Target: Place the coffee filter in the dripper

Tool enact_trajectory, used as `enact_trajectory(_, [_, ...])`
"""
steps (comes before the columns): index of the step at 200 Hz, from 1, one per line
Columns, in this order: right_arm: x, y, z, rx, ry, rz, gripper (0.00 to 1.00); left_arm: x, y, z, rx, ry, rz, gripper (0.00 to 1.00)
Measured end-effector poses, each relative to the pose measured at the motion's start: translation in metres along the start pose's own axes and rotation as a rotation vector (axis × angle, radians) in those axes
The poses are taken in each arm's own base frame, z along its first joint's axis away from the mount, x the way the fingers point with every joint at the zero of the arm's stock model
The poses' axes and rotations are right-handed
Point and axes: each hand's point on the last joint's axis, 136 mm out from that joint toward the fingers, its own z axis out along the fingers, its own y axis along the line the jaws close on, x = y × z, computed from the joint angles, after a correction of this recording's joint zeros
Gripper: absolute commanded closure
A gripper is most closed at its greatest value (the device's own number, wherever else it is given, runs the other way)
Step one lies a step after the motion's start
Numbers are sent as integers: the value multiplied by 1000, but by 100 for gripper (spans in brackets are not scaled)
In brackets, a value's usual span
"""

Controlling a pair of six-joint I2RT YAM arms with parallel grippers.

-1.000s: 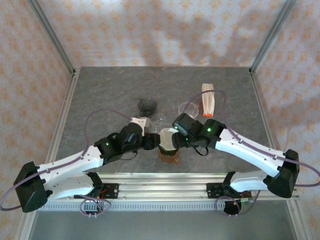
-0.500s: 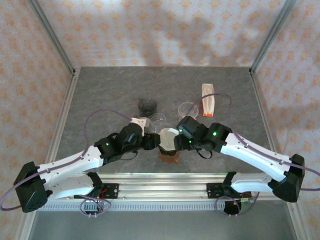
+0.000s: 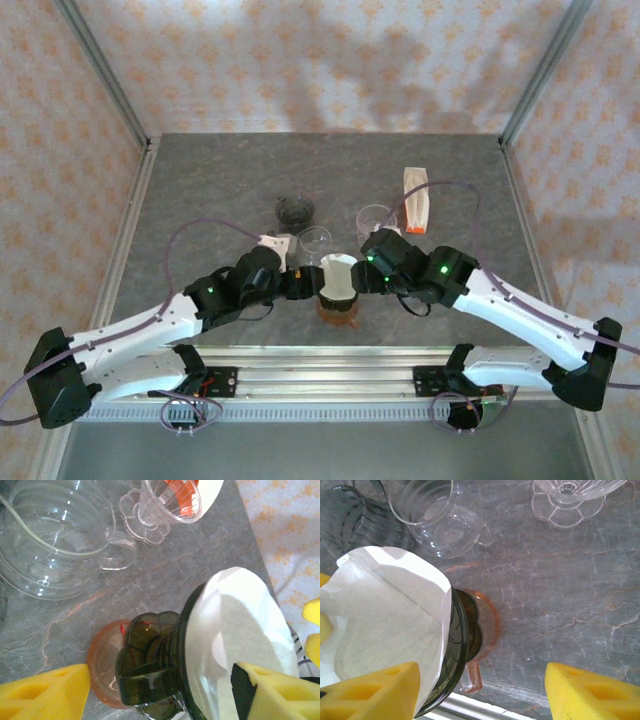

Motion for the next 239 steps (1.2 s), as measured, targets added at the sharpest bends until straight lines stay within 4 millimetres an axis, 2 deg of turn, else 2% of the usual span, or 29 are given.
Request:
enact_trajectory(55, [-8,-6,-7,20,-55,18,33,-10,-10,-16,48,-51,-3,19])
enact_trajectory(96, [-18,-13,-25,5,-135,40,34,-28,-2,-32,31,-125,-29,33])
enact_trajectory(113, [-19,-19,-31,0,-174,58,35,-40,13,-43,-2,-180,-62,37])
enact_trajectory(133, [-15,-31,-32,13,-202,79,35,-51,44,-55,-74,-238,-126,44])
enact_trajectory(154, [-5,-42,-26,36,-203,94,35,-56,78,-59,-171,-266,-183,41])
enact_trajectory(176, [9,-52,-14,64,-176,101,34,-51,107,-50,-258,-229,-222,37])
enact_trajectory(208, [31,-62,3,78,-128,112,34,-34,131,-33,-361,-137,-212,47])
enact_trajectory(239, [43,-69,9,68,-114,131,34,-20,151,-20,-453,-65,-191,53])
